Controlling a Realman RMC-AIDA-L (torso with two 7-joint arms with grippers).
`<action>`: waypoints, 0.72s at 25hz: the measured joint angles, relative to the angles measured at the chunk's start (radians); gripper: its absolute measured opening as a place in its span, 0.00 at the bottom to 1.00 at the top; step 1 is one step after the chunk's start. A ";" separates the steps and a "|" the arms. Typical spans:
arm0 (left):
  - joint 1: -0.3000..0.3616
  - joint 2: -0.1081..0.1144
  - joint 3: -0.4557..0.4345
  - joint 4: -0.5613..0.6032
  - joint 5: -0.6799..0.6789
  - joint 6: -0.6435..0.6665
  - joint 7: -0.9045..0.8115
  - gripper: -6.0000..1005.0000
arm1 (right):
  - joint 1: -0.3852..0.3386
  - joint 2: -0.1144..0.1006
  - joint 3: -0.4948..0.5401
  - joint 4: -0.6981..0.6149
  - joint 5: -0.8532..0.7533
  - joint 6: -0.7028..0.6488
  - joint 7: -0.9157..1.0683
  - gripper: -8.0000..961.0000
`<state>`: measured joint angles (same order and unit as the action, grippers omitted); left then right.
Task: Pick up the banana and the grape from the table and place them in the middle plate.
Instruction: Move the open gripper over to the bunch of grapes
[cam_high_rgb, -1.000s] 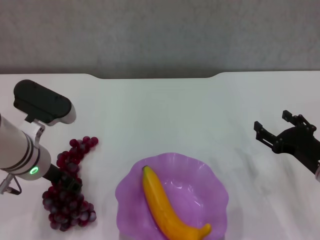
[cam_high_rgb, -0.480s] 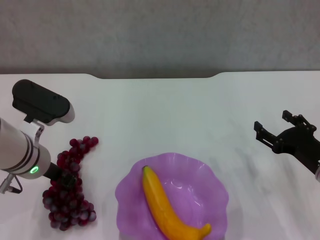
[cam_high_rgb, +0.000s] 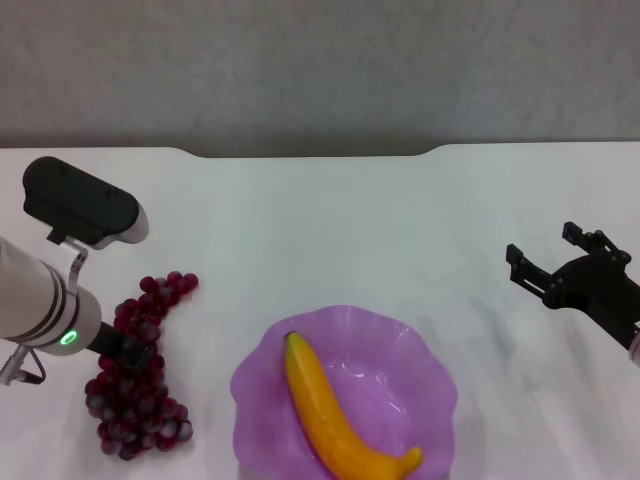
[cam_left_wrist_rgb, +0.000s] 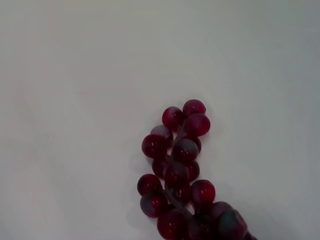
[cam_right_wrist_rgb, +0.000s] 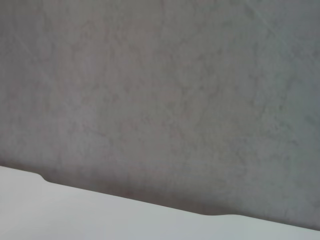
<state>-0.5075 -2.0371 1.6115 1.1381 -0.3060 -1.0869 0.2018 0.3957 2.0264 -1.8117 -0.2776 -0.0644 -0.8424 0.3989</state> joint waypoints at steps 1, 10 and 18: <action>0.000 0.000 0.000 0.000 0.000 0.000 0.000 0.32 | 0.000 0.000 -0.001 0.000 0.000 0.000 0.000 0.92; 0.013 0.000 0.002 0.005 0.001 0.012 0.003 0.25 | 0.000 0.000 -0.003 0.000 0.000 0.002 0.000 0.93; 0.016 0.000 0.002 0.006 -0.001 0.024 0.004 0.22 | 0.000 0.000 -0.003 0.000 0.000 0.003 0.000 0.93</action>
<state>-0.4919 -2.0371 1.6137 1.1438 -0.3070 -1.0625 0.2057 0.3957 2.0264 -1.8148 -0.2776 -0.0644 -0.8392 0.3989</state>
